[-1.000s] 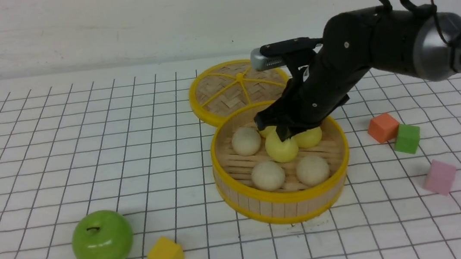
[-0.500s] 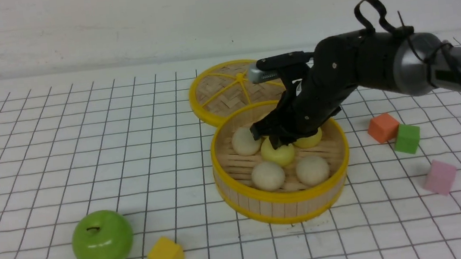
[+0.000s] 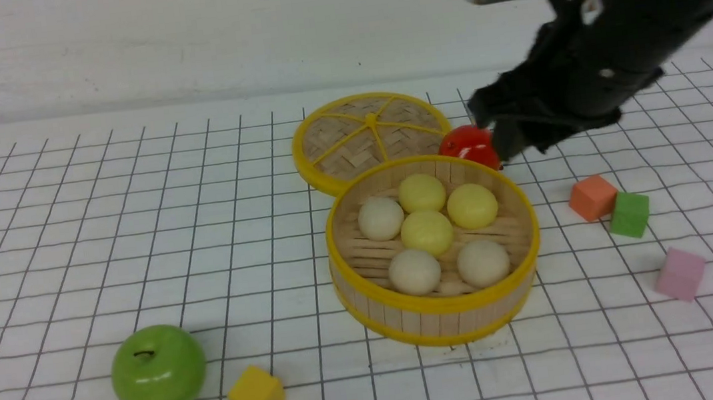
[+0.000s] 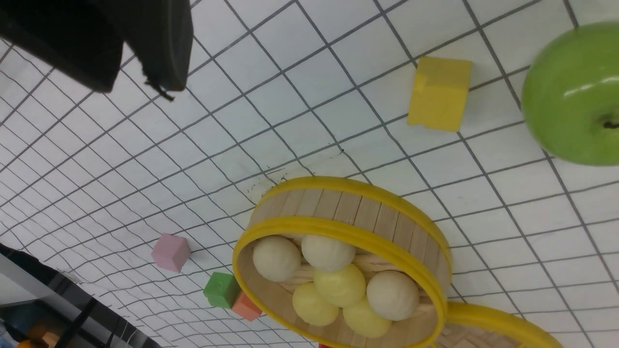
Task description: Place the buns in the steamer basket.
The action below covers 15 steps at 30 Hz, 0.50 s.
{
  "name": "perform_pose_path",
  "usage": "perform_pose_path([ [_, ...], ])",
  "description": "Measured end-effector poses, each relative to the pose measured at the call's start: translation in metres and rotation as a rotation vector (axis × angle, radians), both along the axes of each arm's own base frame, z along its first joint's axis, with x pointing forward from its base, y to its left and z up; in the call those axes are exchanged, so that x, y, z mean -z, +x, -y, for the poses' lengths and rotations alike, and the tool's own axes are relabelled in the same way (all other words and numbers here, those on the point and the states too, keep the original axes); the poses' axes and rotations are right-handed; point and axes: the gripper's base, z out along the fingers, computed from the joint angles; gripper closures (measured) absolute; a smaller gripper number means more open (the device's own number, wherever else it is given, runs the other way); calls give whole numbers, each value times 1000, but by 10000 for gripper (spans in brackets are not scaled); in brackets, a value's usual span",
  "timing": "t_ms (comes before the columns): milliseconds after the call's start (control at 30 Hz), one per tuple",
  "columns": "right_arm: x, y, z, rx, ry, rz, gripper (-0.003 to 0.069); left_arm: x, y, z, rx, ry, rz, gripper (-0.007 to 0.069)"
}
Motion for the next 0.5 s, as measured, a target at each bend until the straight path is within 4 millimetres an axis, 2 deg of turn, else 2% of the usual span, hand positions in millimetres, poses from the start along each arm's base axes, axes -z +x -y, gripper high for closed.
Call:
perform_pose_path([
  [33,-2,-15,7,21,3,-12,485,0,0,0,0,0,0,489],
  [67,1,-15,8,25,0,-21,495,0,0,0,0,0,0,487],
  [100,-2,-33,17,53,9,-24,570,0,0,0,0,0,0,486],
  [133,-1,-43,21,70,15,-31,610,0,0,0,0,0,0,484],
  [167,0,-45,22,70,15,-32,618,0,0,0,0,0,0,484],
  [200,3,-61,30,96,24,-47,664,0,0,0,0,0,0,481],
  [333,11,-85,40,115,27,-80,680,0,0,0,0,0,0,480],
  [500,11,-101,47,113,5,-132,680,0,0,0,0,0,0,475],
])
